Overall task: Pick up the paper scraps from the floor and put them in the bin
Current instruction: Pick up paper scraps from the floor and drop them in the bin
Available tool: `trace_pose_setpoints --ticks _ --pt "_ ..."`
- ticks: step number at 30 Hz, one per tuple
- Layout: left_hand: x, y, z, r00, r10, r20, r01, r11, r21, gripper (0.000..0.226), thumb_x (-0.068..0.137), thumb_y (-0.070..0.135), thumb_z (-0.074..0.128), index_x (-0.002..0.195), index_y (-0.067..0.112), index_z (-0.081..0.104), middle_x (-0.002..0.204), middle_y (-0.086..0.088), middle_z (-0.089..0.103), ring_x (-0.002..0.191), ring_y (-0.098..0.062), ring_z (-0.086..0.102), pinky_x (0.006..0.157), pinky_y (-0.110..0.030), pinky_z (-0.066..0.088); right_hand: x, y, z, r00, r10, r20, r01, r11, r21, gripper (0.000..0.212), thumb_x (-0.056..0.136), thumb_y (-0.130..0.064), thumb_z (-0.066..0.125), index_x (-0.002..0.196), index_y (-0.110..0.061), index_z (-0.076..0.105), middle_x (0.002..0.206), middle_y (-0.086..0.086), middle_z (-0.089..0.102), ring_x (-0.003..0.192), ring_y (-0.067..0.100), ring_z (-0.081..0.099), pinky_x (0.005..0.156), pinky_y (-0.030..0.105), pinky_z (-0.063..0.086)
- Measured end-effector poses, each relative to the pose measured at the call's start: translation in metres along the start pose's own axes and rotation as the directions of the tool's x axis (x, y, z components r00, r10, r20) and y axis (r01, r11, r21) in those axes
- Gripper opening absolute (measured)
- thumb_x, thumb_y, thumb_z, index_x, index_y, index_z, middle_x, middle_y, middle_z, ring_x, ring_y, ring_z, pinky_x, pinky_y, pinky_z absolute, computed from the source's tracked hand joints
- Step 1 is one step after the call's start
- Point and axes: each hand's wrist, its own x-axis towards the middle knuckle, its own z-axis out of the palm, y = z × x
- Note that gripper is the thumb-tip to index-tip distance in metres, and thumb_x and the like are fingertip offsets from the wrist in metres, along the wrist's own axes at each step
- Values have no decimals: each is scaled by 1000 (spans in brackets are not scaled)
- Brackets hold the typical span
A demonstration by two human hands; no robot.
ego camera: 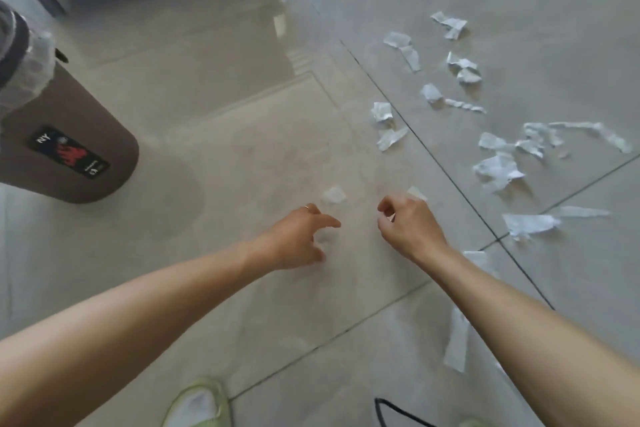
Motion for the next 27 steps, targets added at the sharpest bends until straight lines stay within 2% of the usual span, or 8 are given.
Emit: trace_pose_setpoints --ticks 4,7,10,13,17,19,22,27 --pt "8 8 29 996 -20 -86 23 999 38 26 79 8 64 101 18 71 100 -2 53 81 -22 58 75 -27 49 -9 25 -5 993 -21 -115 17 999 -42 32 84 -18 58 116 -13 59 118 9 52 106 29 56 75 34 48" --pt "10 10 32 985 -36 -167 40 999 17 19 74 0 63 76 16 74 79 3 57 69 -14 55 64 -13 40 1 31 -18 996 45 -79 -51 996 -76 48 85 -24 57 131 -15 48 131 8 42 120 28 45 84 37 48" --pt "13 14 31 981 -65 -182 60 998 -33 24 74 -2 56 77 19 66 71 6 63 65 -9 58 62 -13 40 14 32 -25 997 64 -49 -70 990 -119 57 86 -31 58 138 -18 40 139 7 37 125 28 39 90 39 46" --pt "30 24 16 945 -170 -280 118 974 -195 31 81 -1 59 98 24 59 72 3 63 62 -5 56 60 -18 42 24 30 -23 995 101 22 -97 986 -137 63 84 -36 61 141 -19 38 141 8 33 128 29 37 96 39 43" --pt "61 32 -3 910 -266 -317 178 943 -282 53 86 2 60 132 27 53 88 -5 65 71 -9 59 68 -21 43 32 27 -7 992 116 40 -110 986 -123 36 85 -18 58 120 -13 53 124 11 42 116 31 45 88 35 45" --pt "72 29 -4 900 -298 -319 219 940 -261 42 85 4 59 122 23 61 93 -7 65 80 -17 64 72 -21 45 35 28 -2 993 113 40 -110 991 -70 21 84 -5 49 102 -8 59 112 12 48 103 31 52 79 31 44" --pt "78 23 0 882 -312 -354 249 945 -213 13 83 9 62 90 17 70 91 -5 63 87 -23 63 72 -25 47 42 31 -3 996 85 42 -86 996 34 24 78 2 45 89 -6 65 99 12 58 89 30 58 71 30 46" --pt "93 23 -10 849 -277 -450 204 957 -204 8 86 15 67 84 11 73 80 0 59 75 -14 54 70 -21 38 68 37 -21 993 50 -109 -33 988 152 23 80 1 48 85 -7 69 90 10 63 84 25 60 71 30 49"
